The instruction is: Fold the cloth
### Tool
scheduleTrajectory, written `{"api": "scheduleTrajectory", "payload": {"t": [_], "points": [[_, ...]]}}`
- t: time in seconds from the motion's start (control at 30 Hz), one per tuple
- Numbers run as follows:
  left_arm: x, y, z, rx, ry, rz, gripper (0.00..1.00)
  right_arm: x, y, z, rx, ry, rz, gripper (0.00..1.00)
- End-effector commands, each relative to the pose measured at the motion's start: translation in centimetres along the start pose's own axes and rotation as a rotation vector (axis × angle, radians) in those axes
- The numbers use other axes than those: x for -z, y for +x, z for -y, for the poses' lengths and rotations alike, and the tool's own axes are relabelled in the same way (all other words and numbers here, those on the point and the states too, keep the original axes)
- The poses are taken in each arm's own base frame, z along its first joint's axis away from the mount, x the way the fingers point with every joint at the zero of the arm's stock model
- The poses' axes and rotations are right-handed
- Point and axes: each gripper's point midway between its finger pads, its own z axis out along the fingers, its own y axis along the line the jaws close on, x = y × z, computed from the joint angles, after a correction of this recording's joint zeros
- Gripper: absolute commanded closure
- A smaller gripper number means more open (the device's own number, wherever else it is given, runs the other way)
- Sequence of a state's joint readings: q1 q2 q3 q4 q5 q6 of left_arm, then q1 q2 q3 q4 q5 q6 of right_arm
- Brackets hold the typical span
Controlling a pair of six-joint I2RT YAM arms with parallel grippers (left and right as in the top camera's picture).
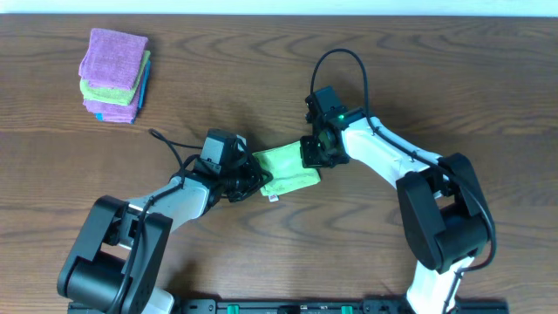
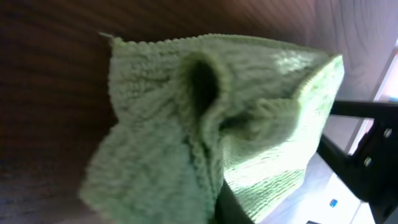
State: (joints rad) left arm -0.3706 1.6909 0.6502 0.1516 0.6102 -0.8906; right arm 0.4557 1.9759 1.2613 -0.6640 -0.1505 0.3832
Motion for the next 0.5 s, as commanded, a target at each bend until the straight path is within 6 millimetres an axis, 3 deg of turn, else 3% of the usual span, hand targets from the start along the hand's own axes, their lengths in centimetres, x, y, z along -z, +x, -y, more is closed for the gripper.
{"api": "scheduleTrajectory", "payload": {"t": [0.0, 0.13, 0.27, 0.4, 0.47], "points": [[0.0, -0.3, -0.3, 0.004, -0.008, 0.014, 0.94, -0.1, 0.5, 0.2, -0.023, -0.008, -0.024, 0.99], [0.7, -1.6, 0.6, -0.001, 0.046, 0.042, 0.94, 1.2, -0.1, 1.7, -0.044, 0.002, -0.007, 0.99], [3.3, -4.5, 3.7, -0.04, 0.195, 0.1, 0.94, 4.0, -1.6, 4.1, -0.096, -0.003, 0.052, 0.99], [9.1, -9.2, 7.9, -0.084, 0.329, 0.242, 0.94, 7.4, -2.6, 6.6, -0.127, -0.003, 0.122, 0.98], [13.5, -12.0, 10.1, -0.101, 0.394, 0.348, 0.94, 8.7, -2.7, 7.3, -0.137, -0.001, 0.14, 0.99]]}}
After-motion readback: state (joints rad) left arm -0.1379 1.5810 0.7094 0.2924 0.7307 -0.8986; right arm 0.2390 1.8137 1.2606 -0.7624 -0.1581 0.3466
